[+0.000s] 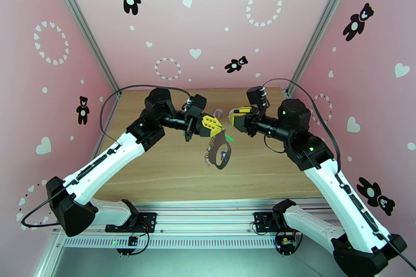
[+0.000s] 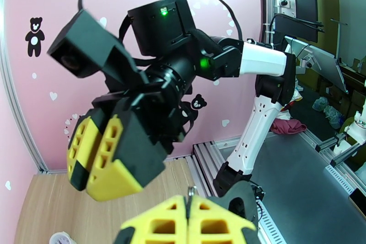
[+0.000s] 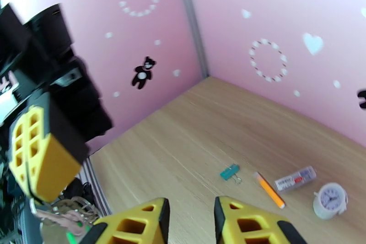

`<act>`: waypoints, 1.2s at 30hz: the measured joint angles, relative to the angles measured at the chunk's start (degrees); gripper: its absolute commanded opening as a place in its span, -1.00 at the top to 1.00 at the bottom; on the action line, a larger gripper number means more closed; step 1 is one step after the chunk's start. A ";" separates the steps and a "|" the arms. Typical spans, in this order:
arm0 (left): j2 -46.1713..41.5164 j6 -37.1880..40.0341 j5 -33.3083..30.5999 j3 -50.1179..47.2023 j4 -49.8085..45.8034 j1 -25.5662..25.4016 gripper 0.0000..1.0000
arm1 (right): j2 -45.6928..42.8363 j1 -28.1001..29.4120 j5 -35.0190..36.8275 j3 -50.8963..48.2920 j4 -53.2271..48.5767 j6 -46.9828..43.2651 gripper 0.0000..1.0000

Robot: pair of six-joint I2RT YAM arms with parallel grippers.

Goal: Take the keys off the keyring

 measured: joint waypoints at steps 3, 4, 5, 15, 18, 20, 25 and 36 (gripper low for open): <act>-0.02 0.63 0.20 0.07 -0.48 0.17 1.00 | -0.76 -0.31 -3.67 -0.35 -0.15 -0.55 0.17; -0.02 0.83 0.44 0.07 -0.83 0.28 1.00 | -1.20 -0.31 -5.35 -0.35 -0.17 -0.92 0.17; 0.00 1.01 1.01 0.11 -1.14 0.44 1.00 | -1.73 -0.31 -7.28 -0.35 -0.15 -1.49 0.17; 3.61 3.41 4.61 5.66 -6.29 0.74 1.00 | -1.14 2.49 -21.18 -0.31 -2.51 -8.55 0.27; 4.39 3.54 4.79 5.95 -6.95 0.72 1.00 | -0.61 4.50 -22.16 -0.22 -2.89 -9.73 0.27; 5.05 3.34 5.11 6.19 -6.88 0.74 1.00 | 0.11 6.38 -22.12 0.35 -2.49 -9.81 0.37; 5.40 1.92 6.08 6.49 -6.34 1.62 1.00 | 3.41 9.75 -15.30 5.14 -7.69 -13.00 0.65; 7.15 1.90 4.33 6.49 -5.97 1.31 1.00 | -1.07 11.17 -1.22 4.46 -12.81 -15.15 0.98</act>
